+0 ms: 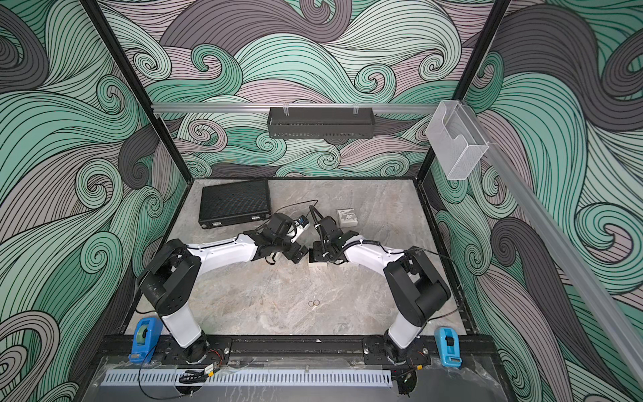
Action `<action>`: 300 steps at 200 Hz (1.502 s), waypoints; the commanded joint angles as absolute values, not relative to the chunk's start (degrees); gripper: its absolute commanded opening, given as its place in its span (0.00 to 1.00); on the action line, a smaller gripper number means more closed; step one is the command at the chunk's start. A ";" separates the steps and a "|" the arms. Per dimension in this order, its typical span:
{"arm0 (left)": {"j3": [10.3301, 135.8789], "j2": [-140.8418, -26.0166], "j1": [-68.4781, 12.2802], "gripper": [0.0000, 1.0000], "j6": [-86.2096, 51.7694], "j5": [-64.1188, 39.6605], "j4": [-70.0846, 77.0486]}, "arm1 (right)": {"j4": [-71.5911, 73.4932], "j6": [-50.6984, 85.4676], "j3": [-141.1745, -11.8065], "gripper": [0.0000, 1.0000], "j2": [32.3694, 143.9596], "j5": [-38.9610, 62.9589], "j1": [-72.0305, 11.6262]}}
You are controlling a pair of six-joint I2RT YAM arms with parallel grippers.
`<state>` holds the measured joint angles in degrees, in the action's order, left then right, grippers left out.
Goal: Take the rings out of the lift-off lid box
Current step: Take out the ring from the jewelry box.
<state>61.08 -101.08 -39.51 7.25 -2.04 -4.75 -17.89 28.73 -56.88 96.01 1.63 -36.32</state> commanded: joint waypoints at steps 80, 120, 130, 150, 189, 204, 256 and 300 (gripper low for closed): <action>63.02 -103.92 -39.02 0.99 6.37 -8.69 0.09 | -17.23 29.37 -58.86 0.23 99.40 -0.31 -35.55; 63.63 -105.03 -38.99 0.99 6.50 -9.66 0.26 | -16.66 29.35 -59.06 0.22 100.35 -0.32 -35.60; 63.74 -105.29 -38.94 0.99 6.50 -9.89 0.51 | -16.48 29.35 -59.14 0.21 100.72 -0.31 -35.61; 63.89 -105.90 -38.94 0.99 6.50 -10.11 0.70 | -16.52 29.23 -59.65 0.18 101.42 -0.02 -35.63; 64.75 -107.73 -38.94 0.99 6.28 -10.50 0.57 | -16.95 28.84 -60.09 0.11 101.82 0.00 -35.57; 65.34 -108.35 -38.92 0.98 6.24 -10.46 0.12 | -17.30 28.67 -60.10 0.06 101.49 -0.05 -35.57; 66.70 -110.25 -38.85 0.98 5.99 -9.98 -0.42 | -18.15 27.89 -59.98 0.00 99.86 0.13 -35.61; 67.14 -111.18 -38.85 0.98 5.80 -9.93 -0.44 | -17.20 27.65 -59.29 0.00 98.88 1.20 -35.60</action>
<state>64.90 -110.06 -38.85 6.59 -9.23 -0.34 -17.74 27.90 -59.02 100.86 0.43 -35.40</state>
